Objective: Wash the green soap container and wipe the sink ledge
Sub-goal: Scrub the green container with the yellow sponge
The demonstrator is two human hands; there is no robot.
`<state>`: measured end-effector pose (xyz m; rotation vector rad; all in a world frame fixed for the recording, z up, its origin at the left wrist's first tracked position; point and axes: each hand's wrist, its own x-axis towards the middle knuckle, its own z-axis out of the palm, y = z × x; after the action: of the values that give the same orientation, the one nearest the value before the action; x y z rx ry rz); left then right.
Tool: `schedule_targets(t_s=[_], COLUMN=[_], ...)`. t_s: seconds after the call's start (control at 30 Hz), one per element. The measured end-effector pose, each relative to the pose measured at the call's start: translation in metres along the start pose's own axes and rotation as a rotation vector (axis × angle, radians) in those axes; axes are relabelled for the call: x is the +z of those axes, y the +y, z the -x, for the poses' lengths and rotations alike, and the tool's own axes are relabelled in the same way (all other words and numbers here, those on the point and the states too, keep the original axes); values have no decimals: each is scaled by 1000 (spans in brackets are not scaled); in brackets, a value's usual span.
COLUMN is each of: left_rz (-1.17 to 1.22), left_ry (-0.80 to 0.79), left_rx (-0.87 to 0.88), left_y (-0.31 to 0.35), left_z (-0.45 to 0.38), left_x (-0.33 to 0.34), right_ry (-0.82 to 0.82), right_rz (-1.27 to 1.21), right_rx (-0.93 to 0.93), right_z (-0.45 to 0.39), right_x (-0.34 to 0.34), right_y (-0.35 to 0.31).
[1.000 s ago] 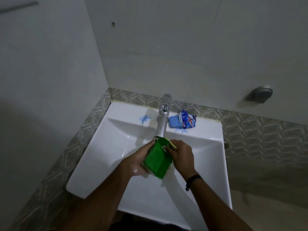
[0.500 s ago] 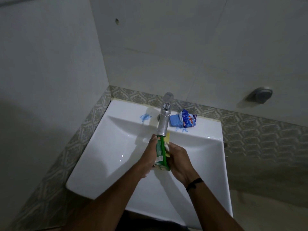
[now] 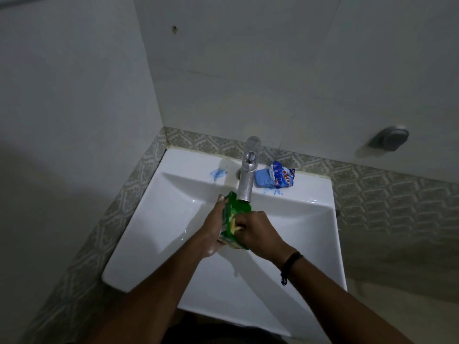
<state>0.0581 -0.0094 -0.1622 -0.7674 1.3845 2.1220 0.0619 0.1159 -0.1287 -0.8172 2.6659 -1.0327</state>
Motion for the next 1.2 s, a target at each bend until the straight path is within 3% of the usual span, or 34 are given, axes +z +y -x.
schedule_targets(t_s=[0.07, 0.17, 0.37, 0.63, 0.8, 0.93, 1.07, 1.13, 1.2], left_rz=[13, 67, 231, 249, 161, 97, 75, 93, 115], left_ry=[-55, -126, -103, -115, -152, -217, -186, -174, -151], left_rx=[-44, -109, -133, -194, -289, -350, -264, -275, -301], left_y=[-7, -20, -22, -21, -22, -19, -1, 2, -5], left_z=[1, 2, -6, -10, -4, 4, 3, 2, 0], left_x=[1, 4, -15, -21, -16, -9, -8, -10, -11], right_ry=[-67, 2, -153, -348, -420, -368, -143, -135, -232], right_rz=[106, 254, 136, 216, 566, 798, 823, 709, 575], right_rx=[-65, 34, -137, -131, -247, -332, -176, -34, -32], right_z=[-2, -9, 1, 3, -6, -14, -15, -8, 1], right_x=[-9, -17, 3, -8, -20, -32, -30, -26, -21], right_y=[7, 18, -1, 3, 1, 5, -2, -2, -3])
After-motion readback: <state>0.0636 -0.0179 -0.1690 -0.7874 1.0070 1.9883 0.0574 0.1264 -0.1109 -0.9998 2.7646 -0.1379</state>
